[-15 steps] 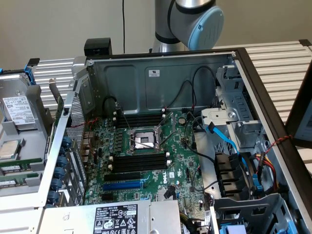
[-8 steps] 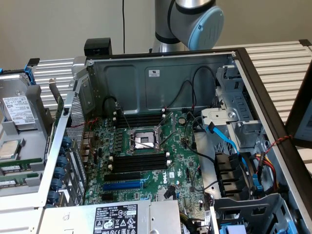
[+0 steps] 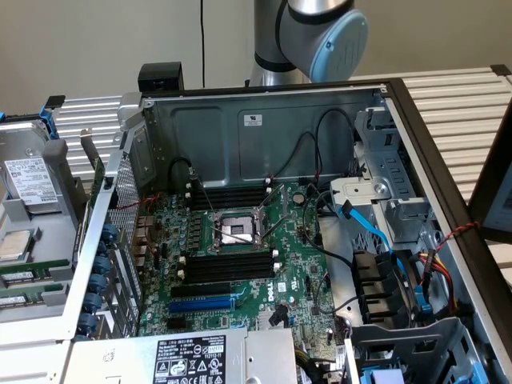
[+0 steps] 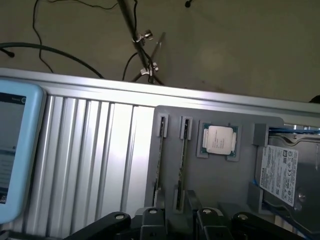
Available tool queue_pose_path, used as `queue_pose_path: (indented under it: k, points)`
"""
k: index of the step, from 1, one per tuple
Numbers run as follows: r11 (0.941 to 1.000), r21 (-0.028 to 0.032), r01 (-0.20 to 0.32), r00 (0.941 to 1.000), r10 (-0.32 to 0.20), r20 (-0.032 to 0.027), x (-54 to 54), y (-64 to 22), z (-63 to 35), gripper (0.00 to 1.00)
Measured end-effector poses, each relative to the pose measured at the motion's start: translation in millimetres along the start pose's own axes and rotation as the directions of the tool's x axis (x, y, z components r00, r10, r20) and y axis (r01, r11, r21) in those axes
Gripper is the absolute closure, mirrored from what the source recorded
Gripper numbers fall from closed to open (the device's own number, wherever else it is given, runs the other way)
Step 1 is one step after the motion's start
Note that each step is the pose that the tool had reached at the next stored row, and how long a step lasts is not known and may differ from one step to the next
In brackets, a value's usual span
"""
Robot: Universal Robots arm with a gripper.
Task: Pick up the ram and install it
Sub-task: 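Pick up the ram and move it above insertion slot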
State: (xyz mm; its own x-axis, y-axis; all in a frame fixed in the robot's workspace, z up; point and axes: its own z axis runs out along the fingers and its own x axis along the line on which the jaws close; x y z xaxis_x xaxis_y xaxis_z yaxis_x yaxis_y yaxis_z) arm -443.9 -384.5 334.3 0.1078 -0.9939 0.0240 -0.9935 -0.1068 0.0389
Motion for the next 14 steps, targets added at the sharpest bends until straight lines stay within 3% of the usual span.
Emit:
queue_pose_path:
  k: [11,14]
  points:
    - [1.0000,0.0021,0.009,1.0000,-0.009,-0.0011,6.8,-10.6,18.7,0.69]
    - [0.9999,0.0131,0.009,1.0000,-0.009,-0.0032,6.9,-10.8,21.5,0.67]
